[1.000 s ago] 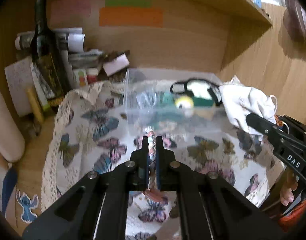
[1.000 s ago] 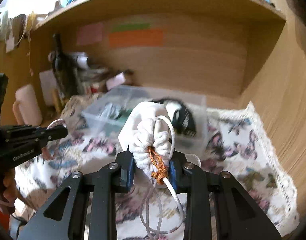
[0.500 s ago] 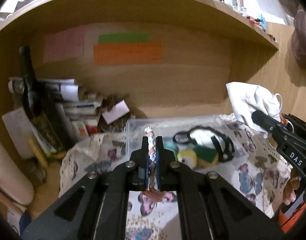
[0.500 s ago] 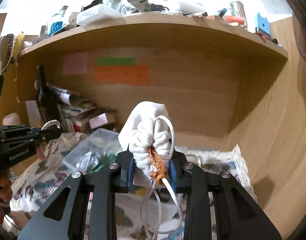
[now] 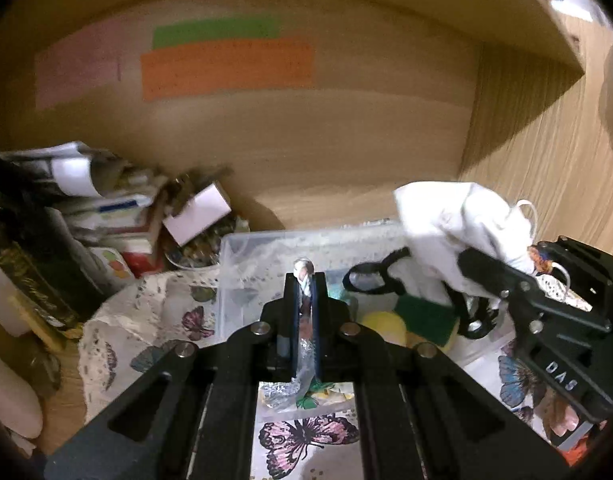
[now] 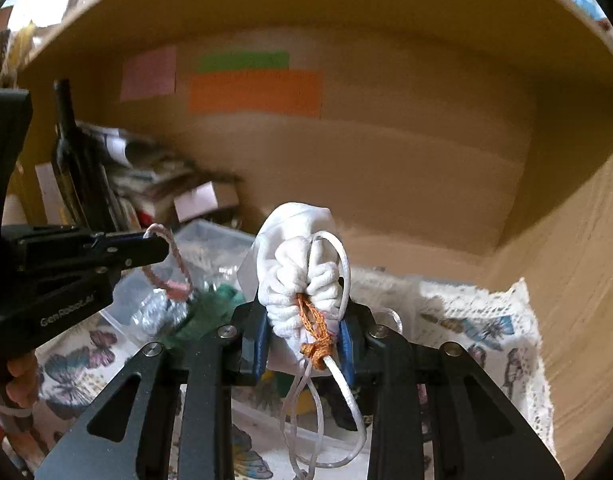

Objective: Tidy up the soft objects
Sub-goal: 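Carry the drawstring bag and cord into the clear box and release both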

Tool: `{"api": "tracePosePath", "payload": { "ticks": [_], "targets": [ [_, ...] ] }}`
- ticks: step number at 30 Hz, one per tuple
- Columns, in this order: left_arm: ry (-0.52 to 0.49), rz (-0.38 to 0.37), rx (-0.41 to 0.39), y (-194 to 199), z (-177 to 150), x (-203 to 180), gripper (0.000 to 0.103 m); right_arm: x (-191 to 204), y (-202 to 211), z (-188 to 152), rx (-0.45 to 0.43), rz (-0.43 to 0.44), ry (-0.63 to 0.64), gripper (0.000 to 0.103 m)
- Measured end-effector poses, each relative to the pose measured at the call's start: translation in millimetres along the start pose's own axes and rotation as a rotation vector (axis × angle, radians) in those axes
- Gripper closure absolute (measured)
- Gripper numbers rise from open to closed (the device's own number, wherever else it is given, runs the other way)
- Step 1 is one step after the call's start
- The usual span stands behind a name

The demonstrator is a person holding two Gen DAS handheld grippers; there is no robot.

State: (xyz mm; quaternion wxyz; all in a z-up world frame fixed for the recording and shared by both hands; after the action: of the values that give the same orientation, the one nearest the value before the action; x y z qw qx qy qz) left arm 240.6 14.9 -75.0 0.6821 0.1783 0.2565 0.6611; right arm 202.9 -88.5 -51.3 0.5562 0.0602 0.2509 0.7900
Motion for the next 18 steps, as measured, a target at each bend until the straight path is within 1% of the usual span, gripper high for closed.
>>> {"api": "tracePosePath", "payload": {
  "ticks": [4,7,10,14,18],
  "targets": [
    [-0.009,-0.022,0.052,-18.6,-8.2,-3.0,0.099,1.0,-18.9,-11.8,0.062,0.024,0.005,0.078],
    [-0.018,-0.015,0.084,-31.1,-13.5,-4.4,0.099,2.9,-32.8,-20.0,0.109,0.044,0.003,0.078],
    [-0.023,-0.018,0.120,-42.8,-20.7,-5.7,0.099,3.8,-44.8,-27.8,0.151,0.046,0.009,0.078],
    [-0.033,-0.014,0.155,-52.1,-28.6,-6.6,0.099,6.8,-57.0,-36.4,0.205,0.047,0.027,0.078],
    [-0.024,-0.015,0.171,-53.8,-30.3,-4.5,0.098,9.8,-58.3,-39.2,0.233,0.050,0.047,0.075]
  ]
}}
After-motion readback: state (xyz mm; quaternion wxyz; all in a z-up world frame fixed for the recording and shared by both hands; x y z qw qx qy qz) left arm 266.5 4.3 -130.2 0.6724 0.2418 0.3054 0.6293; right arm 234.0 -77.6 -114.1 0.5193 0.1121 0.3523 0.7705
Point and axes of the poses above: each gripper's, at about its wrist camera, not at the fingertips, and y roughly against the way its jaws point, x to its left, z to its top, the point moved 6 cm from there along -y, roughly the way its jaws point, and after that the axes turned 5 degrees about y, right-handed, at the moved point
